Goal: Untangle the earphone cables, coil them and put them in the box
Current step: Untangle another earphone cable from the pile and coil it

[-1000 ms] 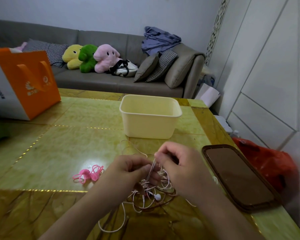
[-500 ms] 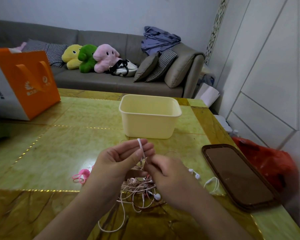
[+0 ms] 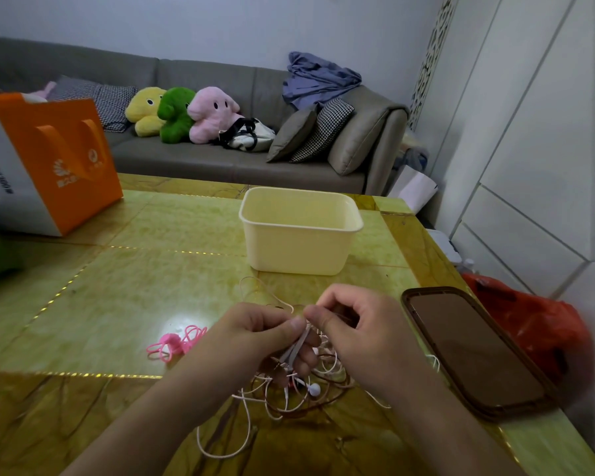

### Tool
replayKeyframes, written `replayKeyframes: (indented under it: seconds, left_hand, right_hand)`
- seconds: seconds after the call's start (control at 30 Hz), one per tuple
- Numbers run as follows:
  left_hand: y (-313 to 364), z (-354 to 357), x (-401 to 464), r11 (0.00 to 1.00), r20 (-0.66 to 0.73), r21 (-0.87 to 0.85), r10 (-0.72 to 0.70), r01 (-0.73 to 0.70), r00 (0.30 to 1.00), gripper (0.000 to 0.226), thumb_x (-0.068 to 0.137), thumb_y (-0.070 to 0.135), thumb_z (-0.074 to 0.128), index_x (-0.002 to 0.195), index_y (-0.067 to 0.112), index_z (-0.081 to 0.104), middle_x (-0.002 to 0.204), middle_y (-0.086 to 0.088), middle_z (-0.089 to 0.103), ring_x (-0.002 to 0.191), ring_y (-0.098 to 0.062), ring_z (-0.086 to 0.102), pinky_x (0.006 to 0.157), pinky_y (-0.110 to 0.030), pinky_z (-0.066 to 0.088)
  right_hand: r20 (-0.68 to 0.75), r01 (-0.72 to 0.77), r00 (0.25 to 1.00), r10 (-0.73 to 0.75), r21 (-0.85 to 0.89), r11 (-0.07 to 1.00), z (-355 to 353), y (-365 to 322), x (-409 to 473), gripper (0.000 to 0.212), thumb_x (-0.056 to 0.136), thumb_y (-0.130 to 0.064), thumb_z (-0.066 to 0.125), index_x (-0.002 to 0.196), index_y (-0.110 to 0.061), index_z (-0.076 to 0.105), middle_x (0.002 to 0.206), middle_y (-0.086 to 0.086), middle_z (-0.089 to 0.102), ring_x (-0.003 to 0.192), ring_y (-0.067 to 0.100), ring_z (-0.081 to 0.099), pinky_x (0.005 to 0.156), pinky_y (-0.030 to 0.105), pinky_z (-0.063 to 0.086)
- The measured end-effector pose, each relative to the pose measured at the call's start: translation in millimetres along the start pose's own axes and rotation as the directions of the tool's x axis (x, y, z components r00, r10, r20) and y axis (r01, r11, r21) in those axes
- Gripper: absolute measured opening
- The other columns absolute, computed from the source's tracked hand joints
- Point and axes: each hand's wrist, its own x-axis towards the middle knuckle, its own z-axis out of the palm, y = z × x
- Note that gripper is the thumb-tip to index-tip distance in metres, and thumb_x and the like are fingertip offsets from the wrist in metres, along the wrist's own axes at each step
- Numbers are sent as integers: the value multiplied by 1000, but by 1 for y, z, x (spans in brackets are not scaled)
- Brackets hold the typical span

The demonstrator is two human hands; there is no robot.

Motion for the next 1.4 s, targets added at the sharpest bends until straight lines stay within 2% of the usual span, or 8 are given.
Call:
replayKeyframes:
  seconds: [0.2,0.33,0.43,0.73,0.9,1.17,1.3,1.4]
  left_hand:
    - [1,-1,-2,931,19,-365,4,3,1000,16,89,16,76,95,2,82,85,-18,75,68,-18,72,51,-24,54]
    - [7,-1,0,854,-138,-507,57,-120,989,24,87,6,66,105,1,81,105,-20,79,88,-20,79,51,-24,58]
    - [3,-2,2,883,-244,-429,91,-192,966,34,87,6,67,119,1,74,115,-18,78,108,-23,77,58,-25,62]
    - [-9,3,6,980,-363,98,196,-172,911,23,99,3,66,117,14,76,102,1,83,100,-13,78,67,-31,65]
    - [-13,-3,4,932,-179,337,205,-136,962,26,102,4,63,106,21,81,91,-2,81,85,-17,77,68,-32,60]
    - [3,5,-5,977,18,-211,48,-43,999,15,95,10,71,103,2,81,91,-20,76,78,-21,73,58,-27,55]
    - [7,6,-4,893,-97,-436,72,-108,993,24,87,6,69,107,1,80,107,-23,78,90,-21,79,51,-26,58]
    - [7,4,0,897,-237,-400,96,-187,967,30,87,4,66,115,1,77,113,-17,79,104,-23,78,54,-26,61]
  right_hand:
    - [42,-36,999,34,63,997,8,8,3,35,107,-31,63,75,-16,65,59,-6,53,56,5,45,53,31,36]
    - [109,-47,993,51,-37,998,19,15,2,41,110,-36,56,75,-17,64,56,-9,49,53,5,42,53,35,34]
    - [176,-51,982,64,-79,996,23,10,0,35,109,-33,55,79,-19,66,61,3,56,56,9,47,58,48,42]
    - [293,30,954,58,-287,958,23,-1,-4,23,103,-31,56,81,-30,61,59,-13,55,56,9,48,57,34,38]
    - [149,66,988,-32,-226,972,8,-5,-3,23,104,-27,63,82,-21,67,62,-8,61,55,8,53,51,22,34]
    - [-53,-20,998,19,-17,1000,-3,2,1,27,104,-27,67,78,-19,65,63,0,62,54,2,47,52,22,38]
    - [66,-21,997,25,-65,998,9,8,1,27,108,-30,59,84,-18,66,69,5,63,58,15,50,55,43,40]
    - [181,-20,983,45,-136,990,16,9,0,25,107,-29,58,84,-21,64,64,-6,57,56,7,48,58,45,42]
